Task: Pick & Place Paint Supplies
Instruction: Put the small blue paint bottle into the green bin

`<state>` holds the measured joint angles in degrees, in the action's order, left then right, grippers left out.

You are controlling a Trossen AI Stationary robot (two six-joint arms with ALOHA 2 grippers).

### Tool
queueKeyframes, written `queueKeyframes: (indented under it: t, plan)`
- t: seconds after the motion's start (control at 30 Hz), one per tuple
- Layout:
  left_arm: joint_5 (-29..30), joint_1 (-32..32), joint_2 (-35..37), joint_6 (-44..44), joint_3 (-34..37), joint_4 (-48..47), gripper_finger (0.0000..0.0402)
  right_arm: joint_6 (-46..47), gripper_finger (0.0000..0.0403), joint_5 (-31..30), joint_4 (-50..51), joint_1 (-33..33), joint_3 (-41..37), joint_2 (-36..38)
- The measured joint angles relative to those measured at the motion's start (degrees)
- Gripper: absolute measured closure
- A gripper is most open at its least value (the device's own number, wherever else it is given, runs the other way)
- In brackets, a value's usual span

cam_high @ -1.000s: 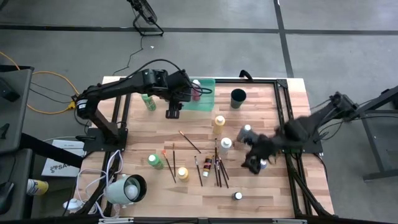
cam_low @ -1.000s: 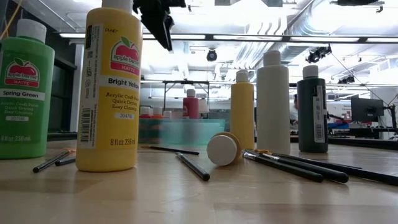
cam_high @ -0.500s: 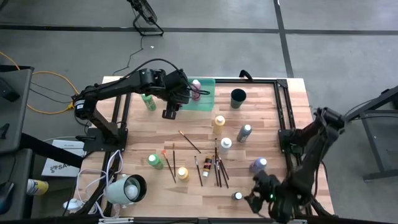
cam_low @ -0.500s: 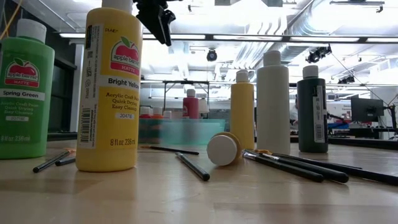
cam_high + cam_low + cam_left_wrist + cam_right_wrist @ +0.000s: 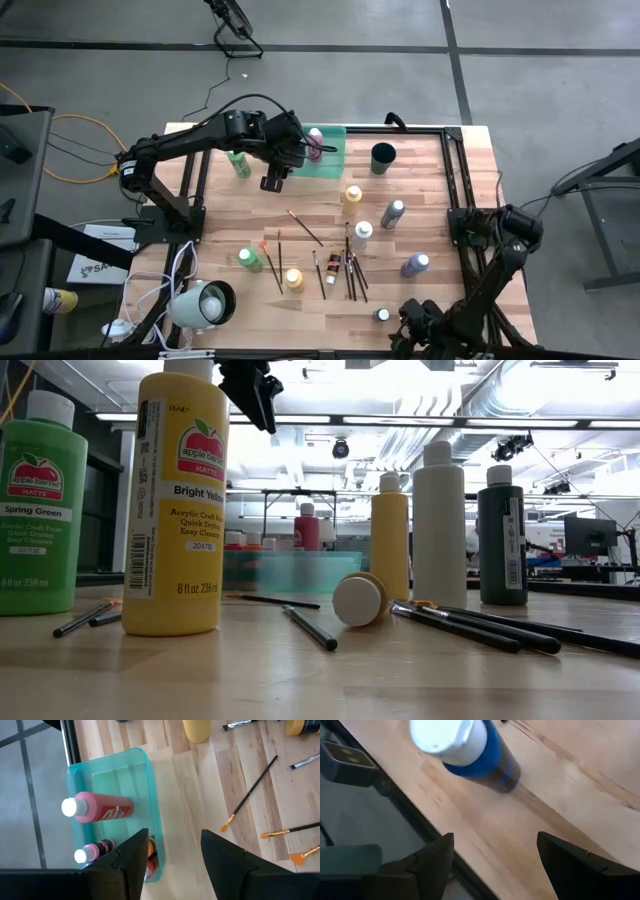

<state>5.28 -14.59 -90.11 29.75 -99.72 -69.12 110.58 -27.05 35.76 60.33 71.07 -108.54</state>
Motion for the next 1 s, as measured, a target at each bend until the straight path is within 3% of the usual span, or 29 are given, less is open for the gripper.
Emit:
queueKeyframes:
  t: [0.37,1.0]
  plan:
    - [0.02,0.0,-0.02,-0.04,0.0,0.0,0.0226,-11.22,0.0124,-2.02,-5.05,-3.34,0.23,-6.75]
    - [0.43,0.0,-0.04,-0.19,0.02,0.15,0.0226,-14.4,0.0127,-4.2,-5.09,-2.53,0.35,-11.12]
